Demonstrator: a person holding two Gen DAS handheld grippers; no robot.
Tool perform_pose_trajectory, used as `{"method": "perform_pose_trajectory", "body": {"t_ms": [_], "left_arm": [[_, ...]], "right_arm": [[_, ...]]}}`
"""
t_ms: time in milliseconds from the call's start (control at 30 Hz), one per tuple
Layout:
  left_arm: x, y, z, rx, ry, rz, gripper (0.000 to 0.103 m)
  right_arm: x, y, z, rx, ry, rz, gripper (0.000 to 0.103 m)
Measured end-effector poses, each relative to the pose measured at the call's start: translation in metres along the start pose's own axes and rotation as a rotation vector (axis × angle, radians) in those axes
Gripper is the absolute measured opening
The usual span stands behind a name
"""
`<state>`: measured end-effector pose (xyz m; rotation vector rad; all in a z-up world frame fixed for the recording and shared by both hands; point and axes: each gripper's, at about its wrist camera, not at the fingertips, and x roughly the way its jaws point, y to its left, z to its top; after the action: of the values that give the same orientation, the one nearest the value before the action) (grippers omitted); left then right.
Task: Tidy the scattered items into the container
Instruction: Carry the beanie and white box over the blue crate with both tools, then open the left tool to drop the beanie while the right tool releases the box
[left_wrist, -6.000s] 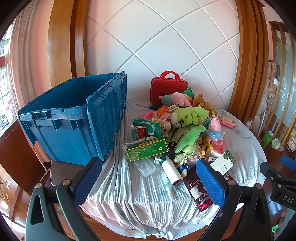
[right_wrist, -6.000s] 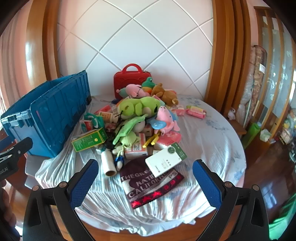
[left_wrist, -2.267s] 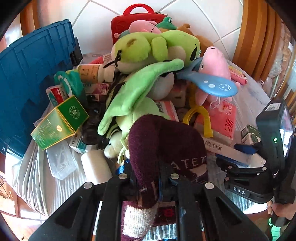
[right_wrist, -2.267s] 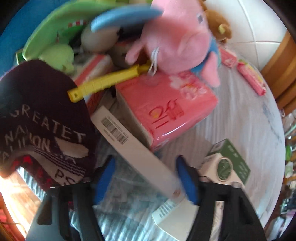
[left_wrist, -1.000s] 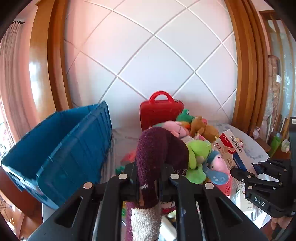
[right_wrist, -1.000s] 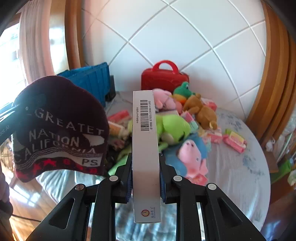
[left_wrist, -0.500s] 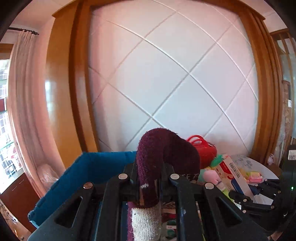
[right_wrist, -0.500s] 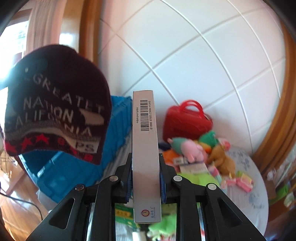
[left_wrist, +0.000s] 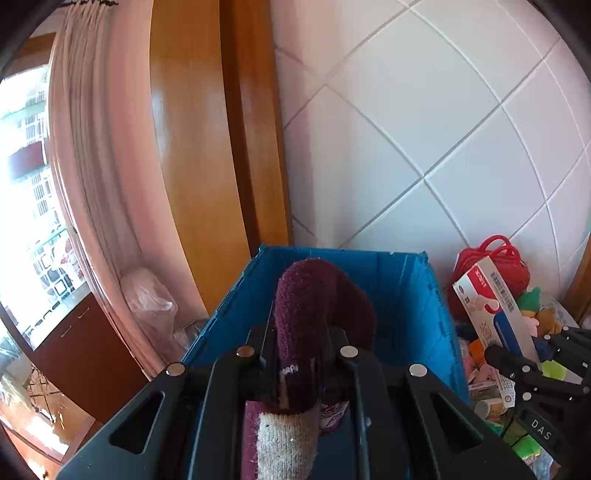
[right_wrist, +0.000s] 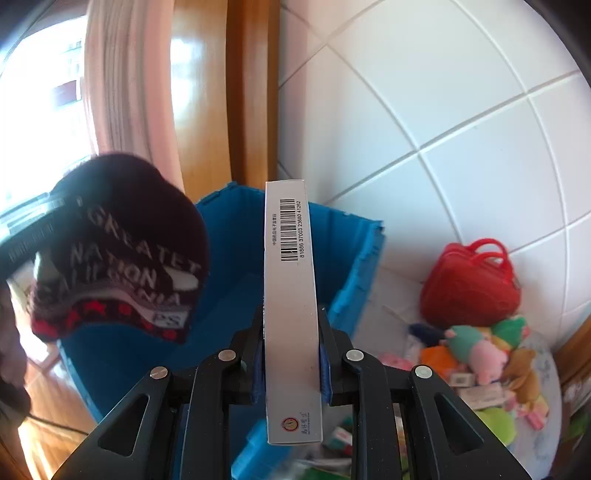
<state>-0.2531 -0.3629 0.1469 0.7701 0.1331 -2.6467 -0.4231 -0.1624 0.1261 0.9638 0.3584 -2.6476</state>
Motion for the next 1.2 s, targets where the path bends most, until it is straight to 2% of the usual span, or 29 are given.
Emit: {"method": "perform_pose_trajectory", "body": {"t_ms": [133, 267, 400, 533, 633, 767, 967, 1033, 1067, 1100, 1133, 1200], "left_arm": [[0.07, 0.027, 0.0, 0.02, 0.131, -0.059, 0.013], [0.149, 0.032, -0.017, 0.058, 0.303, -0.104, 0.013], [0.213, 0.024, -0.064, 0.099, 0.495, -0.152, 0.013], [0.252, 0.004, -0.104, 0.145, 0.65, -0.177, 0.013], [0.277, -0.005, -0.133, 0.152, 0.758, -0.191, 0.013], [0.292, -0.012, -0.161, 0.165, 0.852, -0.184, 0.013], [0.311, -0.011, -0.193, 0.185, 0.967, -0.118, 0.018], [0.315, -0.011, -0.2, 0.205, 0.985, -0.091, 0.039], [0.318, -0.01, -0.201, 0.214, 0.991, -0.087, 0.046], [0.319, -0.012, -0.202, 0.223, 0.994, -0.087, 0.054], [0.32, -0.012, -0.201, 0.232, 0.993, -0.094, 0.055], [0.323, -0.003, -0.195, 0.244, 0.985, -0.103, 0.055]], "right_arm": [[0.067, 0.036, 0.028, 0.072, 0.095, -0.038, 0.023], [0.148, 0.05, 0.034, 0.142, 0.234, -0.088, 0.023], [0.213, 0.066, 0.004, 0.15, 0.402, -0.168, 0.023], [0.27, 0.066, -0.044, 0.157, 0.595, -0.18, 0.023], [0.297, 0.068, -0.071, 0.137, 0.712, -0.189, 0.023], [0.32, 0.075, -0.098, 0.122, 0.821, -0.2, 0.023], [0.343, 0.094, -0.13, 0.089, 0.963, -0.174, 0.023], [0.347, 0.091, -0.134, 0.086, 0.98, -0.167, 0.023], [0.348, 0.093, -0.135, 0.081, 0.988, -0.169, 0.023], [0.348, 0.094, -0.136, 0.11, 1.002, -0.204, 0.023], [0.347, 0.094, -0.137, 0.165, 1.021, -0.263, 0.023], [0.348, 0.098, -0.138, 0.169, 1.034, -0.279, 0.027]]}}
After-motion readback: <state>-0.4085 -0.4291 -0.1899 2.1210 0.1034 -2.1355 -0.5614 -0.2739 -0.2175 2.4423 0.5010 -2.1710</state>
